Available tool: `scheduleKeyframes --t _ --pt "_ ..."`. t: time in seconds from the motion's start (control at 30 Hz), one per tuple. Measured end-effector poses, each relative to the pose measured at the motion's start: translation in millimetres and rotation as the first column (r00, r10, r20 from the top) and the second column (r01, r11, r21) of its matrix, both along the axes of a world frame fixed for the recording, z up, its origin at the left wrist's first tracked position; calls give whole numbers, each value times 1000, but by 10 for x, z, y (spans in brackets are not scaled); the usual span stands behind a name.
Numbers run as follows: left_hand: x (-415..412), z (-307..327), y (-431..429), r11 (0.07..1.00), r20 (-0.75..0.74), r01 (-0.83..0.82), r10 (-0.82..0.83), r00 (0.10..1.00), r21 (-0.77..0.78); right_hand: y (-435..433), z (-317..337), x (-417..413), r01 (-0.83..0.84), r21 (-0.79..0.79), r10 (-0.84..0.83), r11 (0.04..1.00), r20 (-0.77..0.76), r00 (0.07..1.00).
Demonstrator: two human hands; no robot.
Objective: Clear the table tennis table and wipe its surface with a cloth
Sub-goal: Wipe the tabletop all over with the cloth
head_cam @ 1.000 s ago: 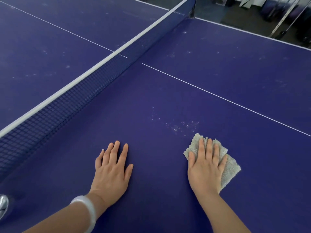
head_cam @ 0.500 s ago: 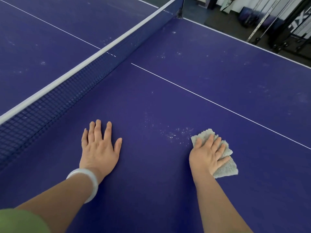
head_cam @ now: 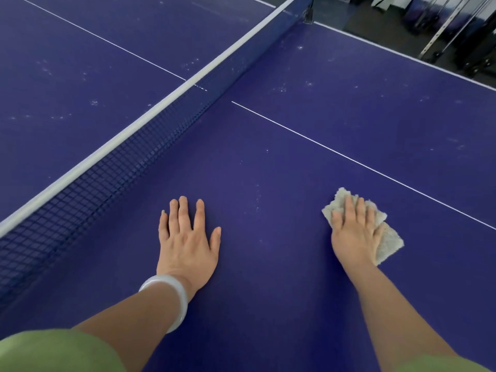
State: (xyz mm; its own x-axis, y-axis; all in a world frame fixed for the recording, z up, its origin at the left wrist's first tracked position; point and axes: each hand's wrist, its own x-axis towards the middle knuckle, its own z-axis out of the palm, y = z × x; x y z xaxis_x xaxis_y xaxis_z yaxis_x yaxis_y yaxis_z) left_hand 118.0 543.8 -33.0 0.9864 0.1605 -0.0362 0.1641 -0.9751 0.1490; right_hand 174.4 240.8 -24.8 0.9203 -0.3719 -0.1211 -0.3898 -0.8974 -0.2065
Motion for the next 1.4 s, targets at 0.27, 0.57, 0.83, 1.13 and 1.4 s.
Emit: scheduleKeyframes --t 0.27,0.57,0.83,1.13,1.4 --pt "0 6 -6 1000 -12 -2 2 1000 -2 935 -103 -253 -706 -103 712 701 27 702" --pt "3 8 -6 1000 -25 -8 7 1000 -9 477 -4 1072 -5 25 6 1000 -38 999" --pt "-6 20 -2 1000 -18 -7 7 1000 0 1346 -124 1032 -807 10 807 590 -32 590" --pt "-2 31 5 1000 -38 7 -7 999 -12 1561 34 2187 -256 99 266 962 -114 957" --pt "-8 95 11 1000 -79 8 -9 997 -9 2534 136 2003 -749 114 758 653 -107 644"
